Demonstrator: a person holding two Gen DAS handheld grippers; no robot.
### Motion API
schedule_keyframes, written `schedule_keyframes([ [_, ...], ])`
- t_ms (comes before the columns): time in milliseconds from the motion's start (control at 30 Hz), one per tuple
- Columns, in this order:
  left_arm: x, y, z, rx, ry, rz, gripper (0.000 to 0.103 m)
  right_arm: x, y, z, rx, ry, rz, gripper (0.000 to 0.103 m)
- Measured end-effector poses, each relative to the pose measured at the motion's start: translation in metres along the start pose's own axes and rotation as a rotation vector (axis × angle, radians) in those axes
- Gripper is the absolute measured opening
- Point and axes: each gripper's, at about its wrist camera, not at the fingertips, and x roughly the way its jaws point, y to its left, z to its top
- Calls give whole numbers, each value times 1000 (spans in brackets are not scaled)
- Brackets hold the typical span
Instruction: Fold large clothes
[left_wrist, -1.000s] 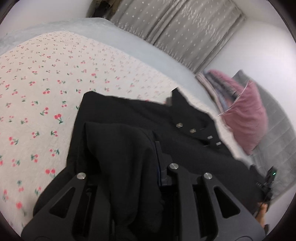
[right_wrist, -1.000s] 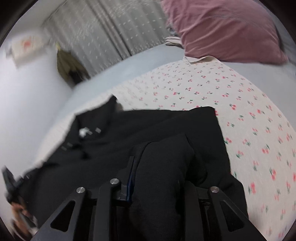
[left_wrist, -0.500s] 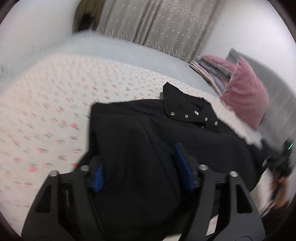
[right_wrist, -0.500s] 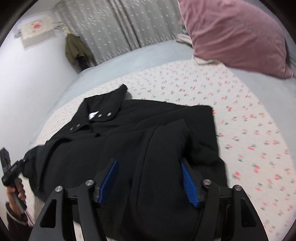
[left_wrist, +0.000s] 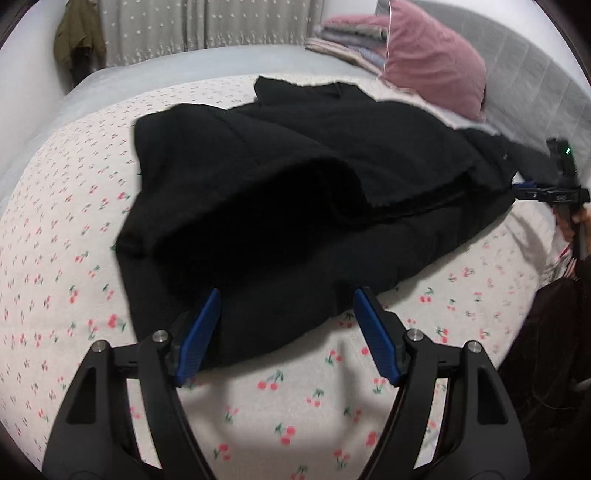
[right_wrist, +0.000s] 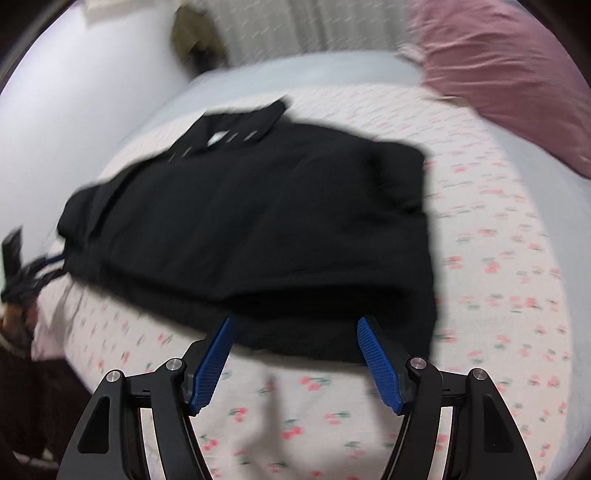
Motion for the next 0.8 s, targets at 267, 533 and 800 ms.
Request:
schedule_keyframes([
  [267,47,-41,64,96,31,-59,75,63,74,46,-190,112,-32,72],
  [533,47,-15,122,-141,-223,-108,74,61,40,119,38,-182,28,71],
  [800,3,35,115,-410,-436,111,74,13,-35,125,365,-517,-7,71],
])
